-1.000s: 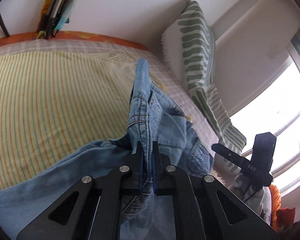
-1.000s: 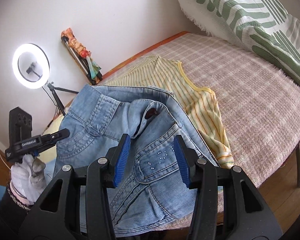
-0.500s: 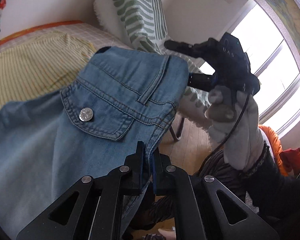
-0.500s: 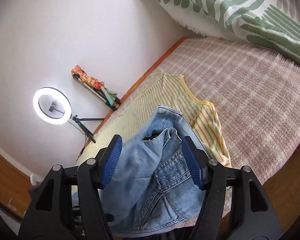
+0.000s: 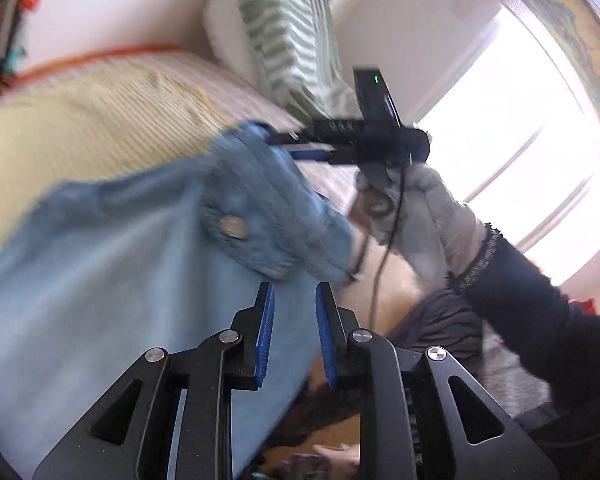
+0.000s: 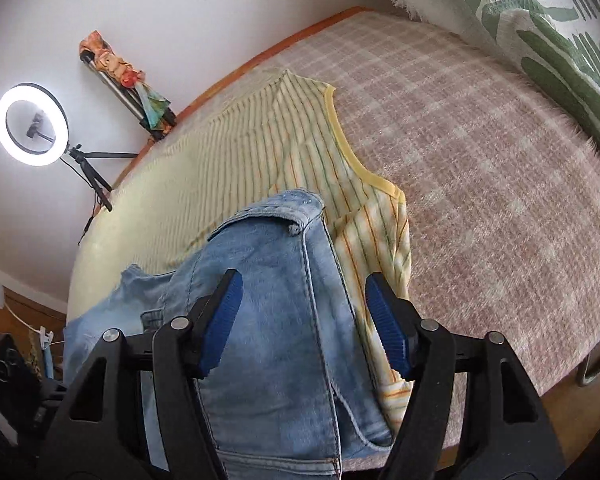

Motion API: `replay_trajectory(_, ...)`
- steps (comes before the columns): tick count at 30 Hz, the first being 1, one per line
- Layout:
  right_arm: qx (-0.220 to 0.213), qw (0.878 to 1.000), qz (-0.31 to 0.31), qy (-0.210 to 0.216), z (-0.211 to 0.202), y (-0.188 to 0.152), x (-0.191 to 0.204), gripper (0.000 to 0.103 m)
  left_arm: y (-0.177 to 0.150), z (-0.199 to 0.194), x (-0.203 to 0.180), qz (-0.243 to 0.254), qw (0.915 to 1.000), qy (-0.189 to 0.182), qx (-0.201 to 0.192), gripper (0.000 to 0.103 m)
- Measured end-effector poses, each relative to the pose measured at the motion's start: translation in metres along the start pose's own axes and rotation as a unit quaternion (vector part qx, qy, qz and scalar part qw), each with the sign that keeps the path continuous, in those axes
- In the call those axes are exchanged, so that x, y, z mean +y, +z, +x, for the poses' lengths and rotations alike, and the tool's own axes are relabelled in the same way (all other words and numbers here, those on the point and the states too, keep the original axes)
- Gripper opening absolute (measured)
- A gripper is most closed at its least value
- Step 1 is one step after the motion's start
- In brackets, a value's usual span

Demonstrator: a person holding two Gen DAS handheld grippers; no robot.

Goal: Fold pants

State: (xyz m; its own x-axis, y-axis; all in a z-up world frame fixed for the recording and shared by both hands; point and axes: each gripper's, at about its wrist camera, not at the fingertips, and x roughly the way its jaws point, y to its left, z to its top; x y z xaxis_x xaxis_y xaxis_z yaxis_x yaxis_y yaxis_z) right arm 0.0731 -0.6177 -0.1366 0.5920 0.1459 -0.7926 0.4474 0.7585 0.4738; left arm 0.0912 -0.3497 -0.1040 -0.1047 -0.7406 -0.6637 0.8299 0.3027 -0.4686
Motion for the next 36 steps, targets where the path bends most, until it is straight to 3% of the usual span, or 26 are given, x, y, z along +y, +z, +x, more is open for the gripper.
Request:
replay_trajectory(1, -0.002, 1.0, 0.001, 0.023, 0.003, 0.001, 0.002, 0.037, -0.002, -0.01, 0.006, 0.005, 0.9996, 0.026, -0.009, 0.019)
replay_trajectory(4, -0.014, 0.999, -0.023, 0.025, 0.002, 0.001, 0.018, 0.008, -0.015, -0.035, 0.033, -0.006, 0.9964, 0.083, -0.018, 0.019)
replay_trajectory(6, -0.029, 0.997, -0.069, 0.02, -0.006, -0.001, 0.04, 0.005, -0.022, -0.044, 0.051, -0.025, 0.9927, 0.116, -0.02, 0.019)
replay_trajectory(8, -0.03, 0.991, -0.124, -0.046, -0.014, -0.002, 0.061, 0.005, -0.029, -0.048, 0.067, -0.047, 0.9904, 0.128, -0.022, 0.019)
replay_trajectory(10, -0.024, 0.977, -0.177, -0.118, -0.016, -0.004, 0.078, 0.006, -0.036, -0.051, 0.077, -0.064, 0.989, 0.131, -0.027, 0.019)
replay_trajectory(12, -0.01, 0.973, -0.194, -0.128, -0.021, -0.002, 0.087, 0.013, -0.036, -0.052, 0.084, -0.069, 0.9877, 0.137, -0.031, 0.019)
replay_trajectory(14, -0.014, 0.97, -0.209, -0.127, -0.027, 0.0, 0.095, 0.038, -0.03, -0.049, 0.089, -0.077, 0.987, 0.137, -0.032, 0.019)
replay_trajectory(15, -0.018, 0.969, -0.213, -0.126, -0.029, 0.002, 0.097, 0.057, -0.024, -0.047, 0.091, -0.079, 0.9874, 0.134, -0.03, 0.026)
replay_trajectory(16, -0.017, 0.97, -0.211, -0.117, -0.029, 0.004, 0.097, 0.062, -0.018, -0.045, 0.093, -0.075, 0.9878, 0.134, -0.026, 0.045)
replay_trajectory(18, -0.011, 0.974, -0.198, -0.109, -0.025, 0.008, 0.093, 0.062, -0.003, -0.04, 0.094, -0.059, 0.9886, 0.137, -0.022, 0.061)
replay_trajectory(21, -0.007, 0.978, -0.18, -0.108, -0.016, 0.011, 0.076, 0.062, 0.022, -0.025, 0.102, -0.038, 0.988, 0.148, -0.02, 0.061)
replay_trajectory(29, 0.015, 0.997, -0.08, -0.014, 0.014, 0.03, 0.017, 0.063, 0.055, 0.043, 0.131, -0.041, 0.9887, 0.141, 0.031, 0.061)
replay_trajectory(32, 0.025, 0.997, -0.067, 0.014, 0.025, 0.034, 0.009, 0.064, 0.057, 0.05, 0.129, -0.039, 0.99, 0.133, 0.024, 0.055)
replay_trajectory(34, 0.031, 0.997, -0.061, 0.023, 0.031, 0.033, 0.006, 0.064, 0.057, 0.055, 0.131, -0.038, 0.9904, 0.131, 0.025, 0.027)
replay_trajectory(36, 0.025, 0.997, -0.06, 0.038, 0.032, 0.031, 0.007, 0.06, 0.057, 0.056, 0.132, -0.035, 0.9893, 0.139, 0.027, 0.016)
